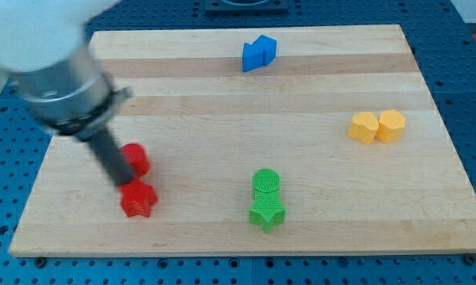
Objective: Place the red circle on top of the green circle
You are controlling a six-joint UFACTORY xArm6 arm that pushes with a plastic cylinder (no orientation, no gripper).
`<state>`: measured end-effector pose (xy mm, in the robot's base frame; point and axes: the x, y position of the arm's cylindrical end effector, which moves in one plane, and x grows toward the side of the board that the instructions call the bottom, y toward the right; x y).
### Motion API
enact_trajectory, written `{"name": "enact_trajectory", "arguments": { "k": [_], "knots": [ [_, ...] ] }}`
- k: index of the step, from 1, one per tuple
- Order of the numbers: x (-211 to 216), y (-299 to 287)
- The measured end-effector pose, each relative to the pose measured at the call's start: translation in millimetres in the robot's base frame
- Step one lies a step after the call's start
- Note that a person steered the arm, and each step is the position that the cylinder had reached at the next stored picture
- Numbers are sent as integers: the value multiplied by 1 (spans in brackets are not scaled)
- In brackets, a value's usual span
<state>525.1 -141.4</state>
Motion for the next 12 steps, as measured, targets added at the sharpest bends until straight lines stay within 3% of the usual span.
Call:
{"name": "enact_trajectory", "arguments": {
  "k": [1, 4, 5, 6, 7, 10, 12],
  "knots": [
    [-10, 29],
    [-7, -53],
    [-55, -51],
    [-56, -51],
    [-56, -40],
    [-56, 85],
    [-77, 57]
  ]
}}
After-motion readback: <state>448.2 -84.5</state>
